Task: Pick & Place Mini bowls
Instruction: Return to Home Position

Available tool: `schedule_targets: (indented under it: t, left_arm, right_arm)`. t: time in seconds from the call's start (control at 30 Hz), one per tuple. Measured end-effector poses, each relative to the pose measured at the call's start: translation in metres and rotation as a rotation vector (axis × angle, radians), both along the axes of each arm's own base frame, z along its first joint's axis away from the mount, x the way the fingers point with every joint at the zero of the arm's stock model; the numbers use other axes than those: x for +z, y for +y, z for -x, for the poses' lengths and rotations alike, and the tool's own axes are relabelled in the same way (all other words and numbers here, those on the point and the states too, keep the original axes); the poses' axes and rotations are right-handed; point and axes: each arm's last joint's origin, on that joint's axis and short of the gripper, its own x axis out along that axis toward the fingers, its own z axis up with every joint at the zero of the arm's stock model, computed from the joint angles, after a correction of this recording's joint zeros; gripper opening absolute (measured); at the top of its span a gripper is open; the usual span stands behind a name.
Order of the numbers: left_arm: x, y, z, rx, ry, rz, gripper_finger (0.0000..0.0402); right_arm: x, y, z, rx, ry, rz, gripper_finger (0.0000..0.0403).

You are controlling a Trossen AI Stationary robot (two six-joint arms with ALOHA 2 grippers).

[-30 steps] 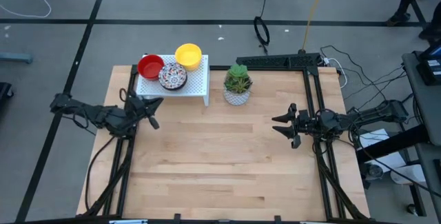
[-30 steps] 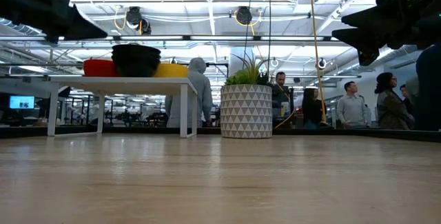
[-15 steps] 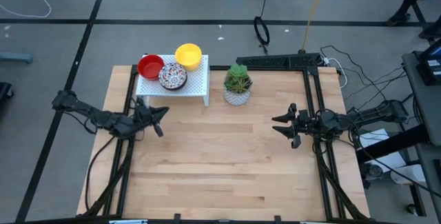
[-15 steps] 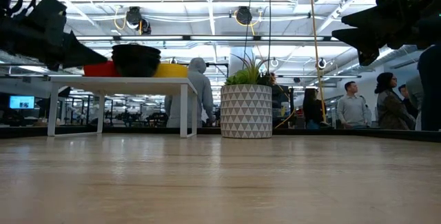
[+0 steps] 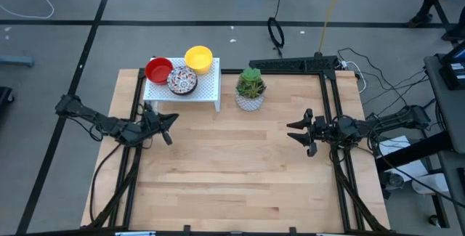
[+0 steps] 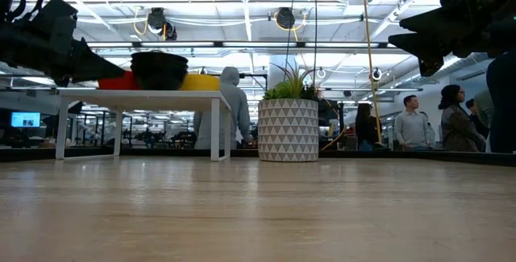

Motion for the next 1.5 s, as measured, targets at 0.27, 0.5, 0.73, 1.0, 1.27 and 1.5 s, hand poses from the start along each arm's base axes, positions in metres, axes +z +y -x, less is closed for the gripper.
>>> schedule_targets:
  t: [0.27,0.5,0.73,1.0,1.27,1.5]
  left_arm:
    - [0.0005,-0.0001,-0.0001,-0.004,0.0,-0.005,0.0021]
    - [0.0005,-0.0001,-0.0001,-0.004,-0.001,-0.005,0.0021]
    - [0.0006,-0.0001,-0.0001,-0.004,-0.001,-0.005,0.0021]
    - [0.0006,-0.0001,-0.0001,-0.004,-0.001,-0.005,0.0021]
    - [0.0006,-0.0001,-0.0001,-0.004,-0.002,-0.005,0.0021]
    - [0.0006,-0.0001,-0.0001,-0.004,-0.002,-0.004,0.0021]
  right_arm:
    - [0.0002,0.0001,0.0,0.001,0.001,0.046,0.016]
    - [0.0002,0.0001,0.0,0.001,0.001,0.046,0.016]
    - [0.0002,0.0001,0.0,0.001,0.001,0.046,0.016]
    - [0.0002,0.0001,0.0,0.002,0.001,0.046,0.016]
    - [0.0001,0.0001,0.0,0.002,0.001,0.046,0.016]
    - [0.0001,0.0001,0.0,0.002,0.001,0.046,0.016]
